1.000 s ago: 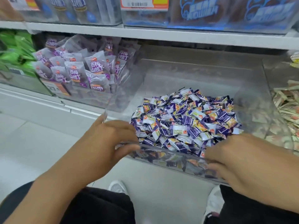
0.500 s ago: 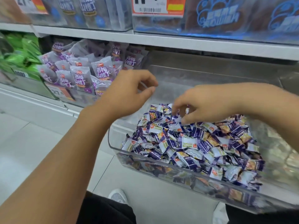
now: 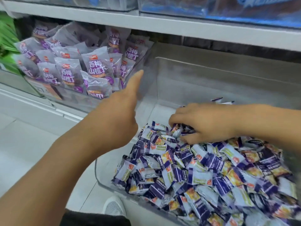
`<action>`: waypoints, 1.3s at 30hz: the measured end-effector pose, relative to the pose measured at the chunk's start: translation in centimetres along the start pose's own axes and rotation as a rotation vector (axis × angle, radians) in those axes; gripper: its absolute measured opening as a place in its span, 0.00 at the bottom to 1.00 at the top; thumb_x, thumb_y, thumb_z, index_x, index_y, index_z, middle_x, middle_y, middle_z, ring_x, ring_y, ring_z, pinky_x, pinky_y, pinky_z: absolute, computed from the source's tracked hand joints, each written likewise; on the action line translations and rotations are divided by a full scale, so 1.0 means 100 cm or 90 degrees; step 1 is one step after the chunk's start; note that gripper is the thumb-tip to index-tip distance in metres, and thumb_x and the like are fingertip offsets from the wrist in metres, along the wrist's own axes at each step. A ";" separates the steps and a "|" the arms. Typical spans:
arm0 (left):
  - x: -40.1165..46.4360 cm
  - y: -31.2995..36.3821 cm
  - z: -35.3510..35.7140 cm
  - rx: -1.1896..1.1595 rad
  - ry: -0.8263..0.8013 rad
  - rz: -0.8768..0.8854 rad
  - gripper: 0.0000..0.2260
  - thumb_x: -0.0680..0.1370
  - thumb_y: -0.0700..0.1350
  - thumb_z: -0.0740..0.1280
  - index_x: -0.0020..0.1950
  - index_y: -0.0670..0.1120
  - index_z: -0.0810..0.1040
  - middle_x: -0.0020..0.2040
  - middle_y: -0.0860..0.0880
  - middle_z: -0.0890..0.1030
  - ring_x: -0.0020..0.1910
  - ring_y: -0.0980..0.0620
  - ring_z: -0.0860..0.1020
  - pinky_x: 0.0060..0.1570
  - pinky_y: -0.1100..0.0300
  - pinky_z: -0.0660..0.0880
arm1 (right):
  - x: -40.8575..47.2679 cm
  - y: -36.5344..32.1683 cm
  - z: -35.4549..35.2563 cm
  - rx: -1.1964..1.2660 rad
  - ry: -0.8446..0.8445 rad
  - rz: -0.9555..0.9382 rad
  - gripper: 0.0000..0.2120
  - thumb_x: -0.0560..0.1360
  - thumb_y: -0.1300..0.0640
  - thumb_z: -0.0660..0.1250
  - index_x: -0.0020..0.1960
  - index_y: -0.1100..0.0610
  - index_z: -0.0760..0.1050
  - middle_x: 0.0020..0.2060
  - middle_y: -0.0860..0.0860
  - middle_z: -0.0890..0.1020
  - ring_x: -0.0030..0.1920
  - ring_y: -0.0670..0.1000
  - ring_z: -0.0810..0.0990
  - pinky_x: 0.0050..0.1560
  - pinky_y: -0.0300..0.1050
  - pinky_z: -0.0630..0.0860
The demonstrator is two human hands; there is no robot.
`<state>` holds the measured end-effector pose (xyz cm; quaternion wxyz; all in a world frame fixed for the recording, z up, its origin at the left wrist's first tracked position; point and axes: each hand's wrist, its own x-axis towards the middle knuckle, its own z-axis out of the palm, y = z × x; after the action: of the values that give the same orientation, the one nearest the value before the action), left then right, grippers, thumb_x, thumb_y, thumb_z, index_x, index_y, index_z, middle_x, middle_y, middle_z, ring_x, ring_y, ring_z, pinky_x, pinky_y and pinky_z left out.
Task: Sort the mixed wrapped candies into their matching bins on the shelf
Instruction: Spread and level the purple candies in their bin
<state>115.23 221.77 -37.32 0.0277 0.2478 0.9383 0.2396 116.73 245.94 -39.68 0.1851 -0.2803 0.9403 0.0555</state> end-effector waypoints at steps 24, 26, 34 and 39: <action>0.001 0.005 0.001 -0.076 0.006 -0.056 0.40 0.75 0.32 0.61 0.78 0.62 0.50 0.55 0.45 0.81 0.39 0.44 0.82 0.44 0.43 0.80 | 0.001 -0.004 -0.012 -0.119 -0.105 0.034 0.28 0.82 0.37 0.47 0.80 0.43 0.55 0.79 0.48 0.57 0.80 0.51 0.50 0.77 0.53 0.54; 0.002 0.006 0.000 -0.079 0.009 -0.058 0.40 0.75 0.32 0.61 0.78 0.62 0.50 0.57 0.46 0.81 0.41 0.44 0.82 0.46 0.43 0.80 | 0.010 0.007 -0.019 -0.014 -0.072 0.013 0.23 0.83 0.44 0.54 0.78 0.44 0.61 0.77 0.48 0.64 0.77 0.52 0.59 0.75 0.51 0.57; 0.006 0.006 0.000 -0.059 0.008 -0.066 0.40 0.75 0.33 0.61 0.78 0.64 0.50 0.54 0.46 0.81 0.44 0.44 0.81 0.47 0.43 0.80 | -0.012 -0.044 -0.033 0.103 0.036 -0.122 0.23 0.81 0.46 0.63 0.75 0.45 0.67 0.72 0.43 0.71 0.70 0.44 0.69 0.71 0.44 0.65; 0.005 0.006 0.001 -0.047 0.011 -0.065 0.40 0.75 0.33 0.62 0.78 0.64 0.49 0.52 0.44 0.81 0.42 0.45 0.81 0.45 0.43 0.80 | 0.005 -0.056 0.004 -0.054 0.018 -0.154 0.24 0.83 0.40 0.52 0.77 0.44 0.61 0.75 0.45 0.63 0.71 0.51 0.65 0.71 0.52 0.65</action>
<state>115.11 222.45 -37.08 0.0408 0.1964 0.9405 0.2742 119.52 241.11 -40.21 0.1654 -0.4001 0.8989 0.0683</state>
